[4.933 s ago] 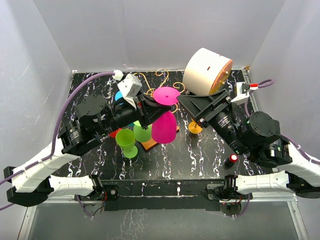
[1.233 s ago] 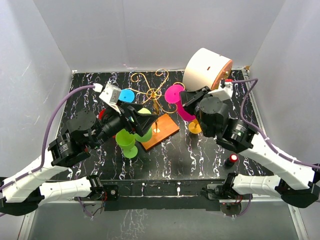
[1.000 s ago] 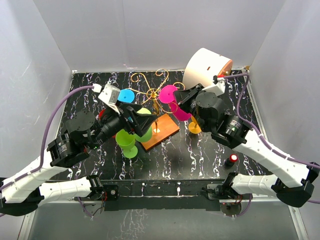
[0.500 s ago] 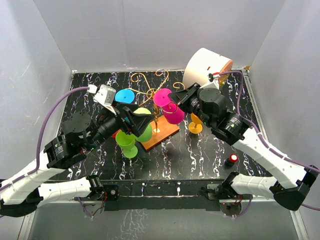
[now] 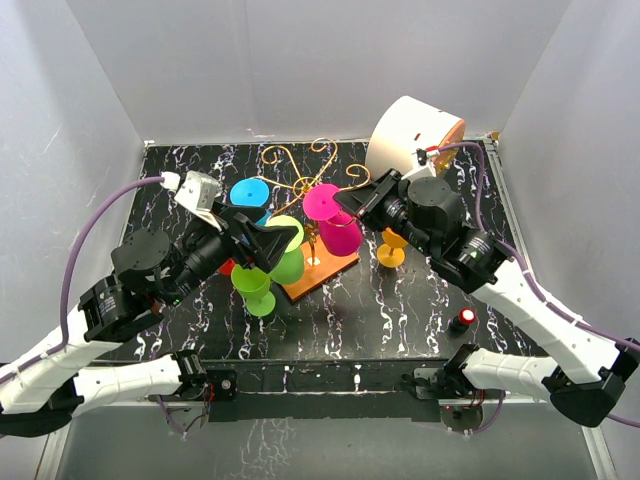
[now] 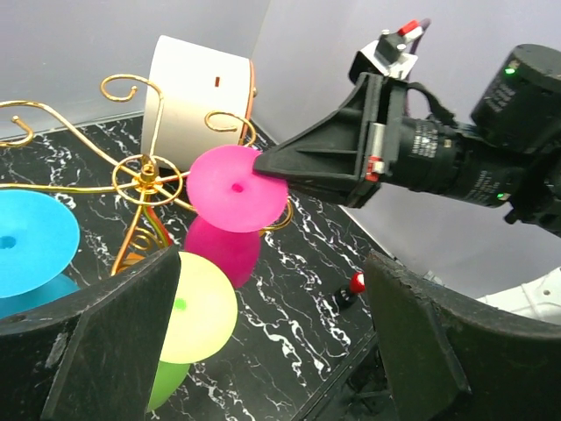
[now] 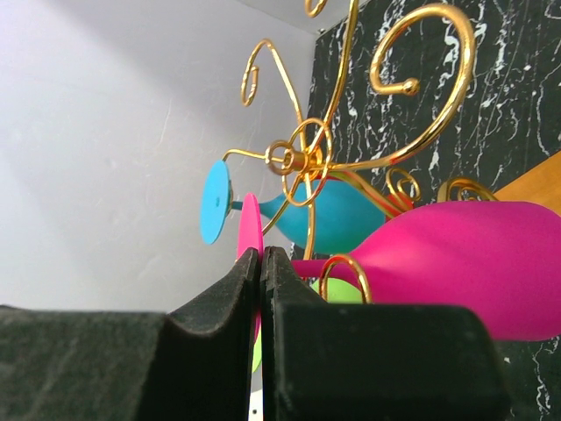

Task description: Place the wine glass upside down on the wine glass rack

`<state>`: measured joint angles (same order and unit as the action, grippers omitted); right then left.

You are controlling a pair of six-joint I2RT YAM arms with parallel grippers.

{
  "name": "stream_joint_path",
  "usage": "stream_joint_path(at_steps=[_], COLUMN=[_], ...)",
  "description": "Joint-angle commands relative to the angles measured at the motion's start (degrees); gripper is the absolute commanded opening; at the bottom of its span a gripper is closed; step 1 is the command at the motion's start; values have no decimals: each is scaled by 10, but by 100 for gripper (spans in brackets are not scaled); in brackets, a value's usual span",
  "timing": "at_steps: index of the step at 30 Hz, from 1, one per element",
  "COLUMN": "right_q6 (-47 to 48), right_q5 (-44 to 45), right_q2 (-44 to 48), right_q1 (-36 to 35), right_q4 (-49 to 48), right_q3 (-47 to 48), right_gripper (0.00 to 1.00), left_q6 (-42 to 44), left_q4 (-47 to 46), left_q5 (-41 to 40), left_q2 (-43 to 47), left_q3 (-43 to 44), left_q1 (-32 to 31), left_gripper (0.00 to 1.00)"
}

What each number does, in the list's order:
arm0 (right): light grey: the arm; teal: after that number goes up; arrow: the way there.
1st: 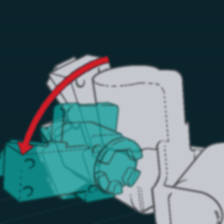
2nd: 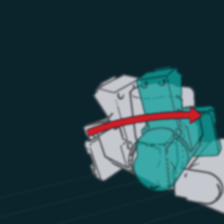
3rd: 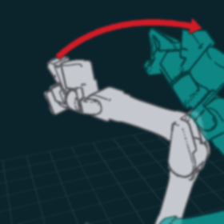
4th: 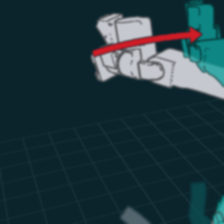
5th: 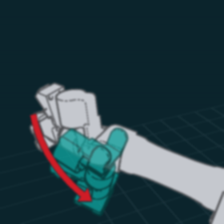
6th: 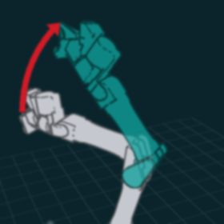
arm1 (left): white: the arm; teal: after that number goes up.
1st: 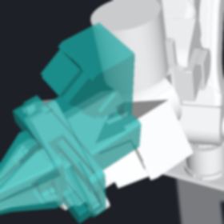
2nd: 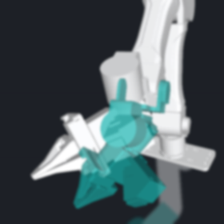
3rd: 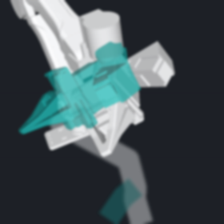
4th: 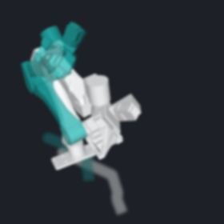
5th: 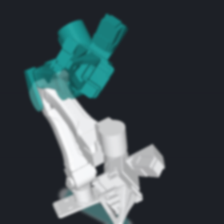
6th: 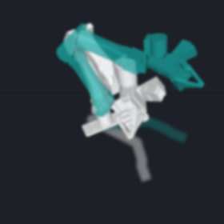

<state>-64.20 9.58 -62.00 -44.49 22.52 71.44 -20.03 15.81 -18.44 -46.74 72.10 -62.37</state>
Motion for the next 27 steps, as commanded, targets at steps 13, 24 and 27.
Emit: stream_joint_path(at_steps=[13,24,27], right_q6=[-8,1,3], right_q5=[-8,54,65], right_q2=[61,68,66], right_q1=[3,3,3], right_q4=[57,95,95], right_q3=[-1,15,18], right_gripper=[0,0,0], left_q6=[10,12,12], left_q4=[58,64,65], left_q5=[-122,-135,-135], left_q2=[58,69,69], left_q3=[8,8,8], left_q1=[-1,-1,-1], left_gripper=[84,85,85])
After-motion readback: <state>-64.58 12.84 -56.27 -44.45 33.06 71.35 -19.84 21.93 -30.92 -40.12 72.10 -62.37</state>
